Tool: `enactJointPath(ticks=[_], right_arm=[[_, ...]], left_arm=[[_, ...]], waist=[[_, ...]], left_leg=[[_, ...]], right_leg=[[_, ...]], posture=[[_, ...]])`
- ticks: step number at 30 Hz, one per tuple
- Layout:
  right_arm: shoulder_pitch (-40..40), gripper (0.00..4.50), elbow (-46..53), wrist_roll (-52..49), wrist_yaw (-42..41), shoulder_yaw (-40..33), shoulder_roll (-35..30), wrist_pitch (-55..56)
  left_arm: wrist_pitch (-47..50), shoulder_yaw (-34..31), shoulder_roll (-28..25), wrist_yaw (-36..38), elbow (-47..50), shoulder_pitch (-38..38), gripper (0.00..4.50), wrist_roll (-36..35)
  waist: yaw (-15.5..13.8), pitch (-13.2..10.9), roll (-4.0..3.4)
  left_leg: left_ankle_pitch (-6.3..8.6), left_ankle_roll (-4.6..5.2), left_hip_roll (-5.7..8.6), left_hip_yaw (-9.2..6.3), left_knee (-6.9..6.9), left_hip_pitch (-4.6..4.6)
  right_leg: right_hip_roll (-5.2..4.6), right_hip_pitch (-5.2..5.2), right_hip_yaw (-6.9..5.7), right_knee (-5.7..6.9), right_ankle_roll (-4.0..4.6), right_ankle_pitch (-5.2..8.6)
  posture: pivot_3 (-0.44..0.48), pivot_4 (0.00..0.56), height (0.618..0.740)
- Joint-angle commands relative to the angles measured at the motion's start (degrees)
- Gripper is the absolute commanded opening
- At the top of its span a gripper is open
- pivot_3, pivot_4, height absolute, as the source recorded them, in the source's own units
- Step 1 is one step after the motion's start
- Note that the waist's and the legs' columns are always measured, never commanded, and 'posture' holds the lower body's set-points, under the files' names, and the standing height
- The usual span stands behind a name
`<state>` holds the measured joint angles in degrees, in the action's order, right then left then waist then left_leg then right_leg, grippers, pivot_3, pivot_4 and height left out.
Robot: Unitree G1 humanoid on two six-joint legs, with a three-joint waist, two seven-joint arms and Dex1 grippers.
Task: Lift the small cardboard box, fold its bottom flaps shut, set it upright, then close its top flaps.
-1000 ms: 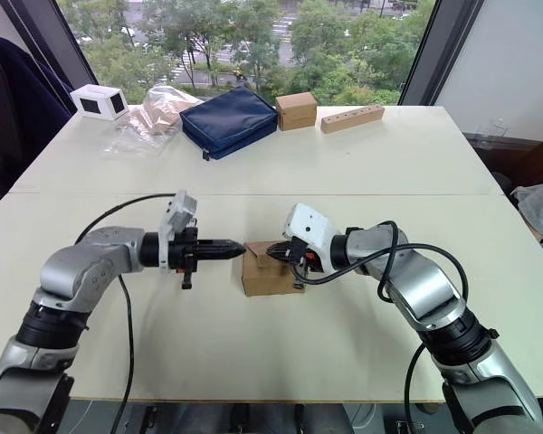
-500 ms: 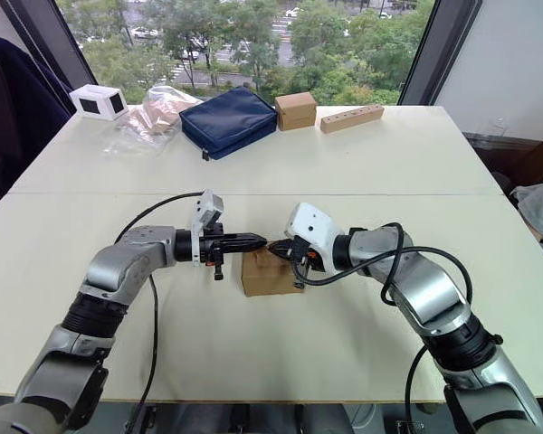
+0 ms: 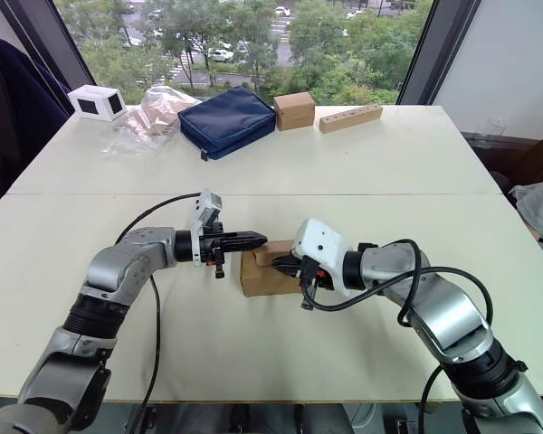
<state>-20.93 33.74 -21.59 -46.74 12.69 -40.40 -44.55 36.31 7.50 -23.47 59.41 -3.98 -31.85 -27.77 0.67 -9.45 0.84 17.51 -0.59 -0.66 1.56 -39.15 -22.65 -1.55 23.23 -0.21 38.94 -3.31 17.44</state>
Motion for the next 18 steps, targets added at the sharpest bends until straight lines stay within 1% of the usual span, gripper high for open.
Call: enactJointPath(ticks=[1,11,18], right_arm=[[-0.59,0.0,0.41,1.91,0.52,1.09,-0.18,2.2],[-1.38,0.0,-2.28,6.57,1.26,3.71,-0.45,4.14],[-1.41,0.0,-2.76,7.92,1.43,4.65,0.04,3.63]], left_arm=[[0.56,-0.77,-0.16,-0.11,2.69,0.09,0.01,-1.02],[1.16,-1.09,0.38,-0.89,2.81,0.53,0.01,-1.61],[1.45,-0.44,0.76,-1.01,4.11,1.09,0.01,-1.73]], waist=[[-0.02,0.0,0.0],[-0.03,0.0,0.0],[-0.04,0.0,0.0]], left_leg=[[0.0,0.0,0.0,0.0,0.0,0.0],[0.0,0.0,0.0,0.0,0.0,0.0],[0.0,0.0,0.01,0.0,0.0,0.0]], right_leg=[[0.0,0.0,0.0,0.0,0.0,0.0],[0.0,0.0,0.0,0.0,0.0,0.0],[0.0,0.0,0.0,0.0,0.0,0.0]], posture=[[0.0,0.15,0.74],[0.0,0.15,0.74],[0.0,0.15,0.74]])
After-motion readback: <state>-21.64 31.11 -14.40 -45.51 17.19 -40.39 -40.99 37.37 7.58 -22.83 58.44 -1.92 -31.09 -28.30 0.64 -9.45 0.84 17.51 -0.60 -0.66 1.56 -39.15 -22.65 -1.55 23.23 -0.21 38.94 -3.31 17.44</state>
